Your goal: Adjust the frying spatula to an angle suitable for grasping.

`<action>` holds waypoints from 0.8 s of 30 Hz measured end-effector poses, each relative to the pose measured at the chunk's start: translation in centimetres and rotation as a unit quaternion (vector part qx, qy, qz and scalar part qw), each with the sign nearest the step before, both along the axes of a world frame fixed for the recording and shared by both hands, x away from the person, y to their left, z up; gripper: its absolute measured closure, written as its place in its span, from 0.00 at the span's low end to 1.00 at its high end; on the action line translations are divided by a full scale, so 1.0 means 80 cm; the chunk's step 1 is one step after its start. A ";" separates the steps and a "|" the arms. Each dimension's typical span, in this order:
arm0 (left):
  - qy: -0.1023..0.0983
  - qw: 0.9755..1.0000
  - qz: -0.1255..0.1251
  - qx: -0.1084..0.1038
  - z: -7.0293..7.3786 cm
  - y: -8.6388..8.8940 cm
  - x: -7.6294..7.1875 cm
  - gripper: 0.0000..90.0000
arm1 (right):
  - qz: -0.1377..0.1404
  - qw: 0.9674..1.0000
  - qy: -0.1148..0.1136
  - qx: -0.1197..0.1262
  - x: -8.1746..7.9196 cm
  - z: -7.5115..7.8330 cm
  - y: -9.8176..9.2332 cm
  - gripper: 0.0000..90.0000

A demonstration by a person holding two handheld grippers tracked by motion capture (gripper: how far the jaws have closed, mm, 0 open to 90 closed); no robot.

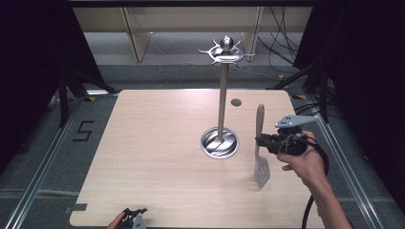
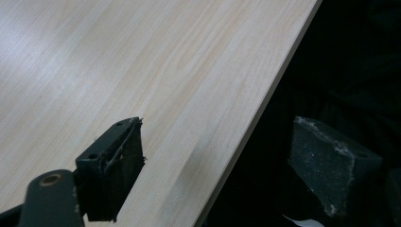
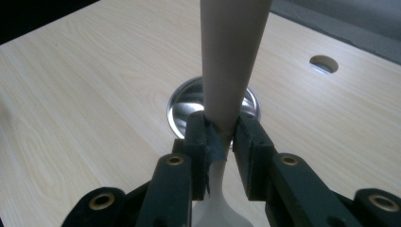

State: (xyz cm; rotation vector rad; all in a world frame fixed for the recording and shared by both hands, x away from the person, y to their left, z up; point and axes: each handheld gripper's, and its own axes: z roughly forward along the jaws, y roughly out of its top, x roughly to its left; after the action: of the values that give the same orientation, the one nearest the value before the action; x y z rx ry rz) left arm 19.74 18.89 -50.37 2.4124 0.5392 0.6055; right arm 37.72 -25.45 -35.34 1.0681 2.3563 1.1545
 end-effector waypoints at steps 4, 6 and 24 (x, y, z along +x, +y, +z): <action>0.000 1.000 0.000 0.000 0.000 0.000 0.000 0.20 | -0.001 1.000 -0.009 -0.001 -0.002 0.010 0.004 0.85; 0.000 1.000 0.000 0.000 0.000 0.000 0.000 0.20 | -0.001 1.000 -0.028 0.005 -0.001 0.019 0.008 0.85; 0.002 1.000 -0.003 0.000 0.001 0.001 0.000 0.20 | 0.016 0.997 -0.077 0.009 0.007 0.083 0.046 0.85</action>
State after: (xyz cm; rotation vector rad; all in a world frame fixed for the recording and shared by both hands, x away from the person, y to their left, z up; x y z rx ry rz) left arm 19.72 18.93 -50.29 2.4142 0.5331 0.5992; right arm 38.25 -21.81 -28.73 0.9159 2.2560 1.2244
